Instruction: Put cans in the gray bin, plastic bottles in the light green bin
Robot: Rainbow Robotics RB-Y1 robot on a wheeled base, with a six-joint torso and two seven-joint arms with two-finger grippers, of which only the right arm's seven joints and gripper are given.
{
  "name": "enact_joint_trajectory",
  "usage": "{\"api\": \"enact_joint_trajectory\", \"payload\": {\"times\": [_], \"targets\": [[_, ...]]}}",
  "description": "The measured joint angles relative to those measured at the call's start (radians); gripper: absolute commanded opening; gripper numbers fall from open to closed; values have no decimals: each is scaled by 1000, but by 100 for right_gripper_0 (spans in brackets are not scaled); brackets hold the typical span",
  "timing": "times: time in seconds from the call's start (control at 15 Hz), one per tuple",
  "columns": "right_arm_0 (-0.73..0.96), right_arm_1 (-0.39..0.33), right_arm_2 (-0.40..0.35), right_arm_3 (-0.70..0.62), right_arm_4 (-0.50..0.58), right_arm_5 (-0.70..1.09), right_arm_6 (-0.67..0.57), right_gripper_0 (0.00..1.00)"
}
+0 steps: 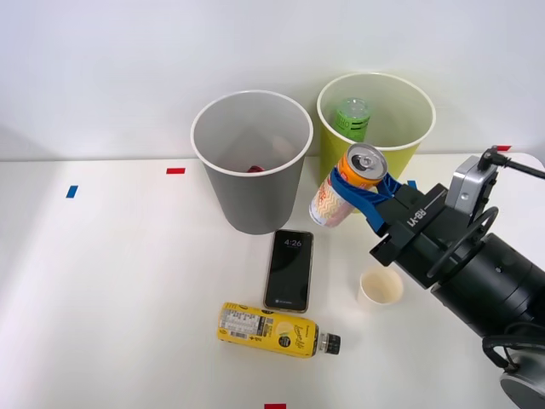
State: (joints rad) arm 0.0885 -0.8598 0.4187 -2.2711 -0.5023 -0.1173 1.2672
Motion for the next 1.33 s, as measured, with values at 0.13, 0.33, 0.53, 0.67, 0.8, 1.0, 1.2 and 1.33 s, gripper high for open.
{"api": "enact_joint_trajectory", "payload": {"times": [0.13, 0.33, 0.53, 0.67, 0.8, 1.0, 1.2, 1.33], "targets": [[-4, -7, -33, -52, -10, 57, -13, 0], [-95, 50, -73, -97, -31, 210, -35, 0], [-257, 159, -82, -66, -48, 369, -52, 0], [-364, 229, -79, 20, -55, 427, -57, 0], [-465, 269, -58, 126, -60, 435, -58, 0], [-591, 310, -10, 258, -65, 436, -59, 0], [-679, 376, 35, 377, -46, 436, -54, 0], [-733, 426, 54, 472, 19, 436, -55, 0]]}}
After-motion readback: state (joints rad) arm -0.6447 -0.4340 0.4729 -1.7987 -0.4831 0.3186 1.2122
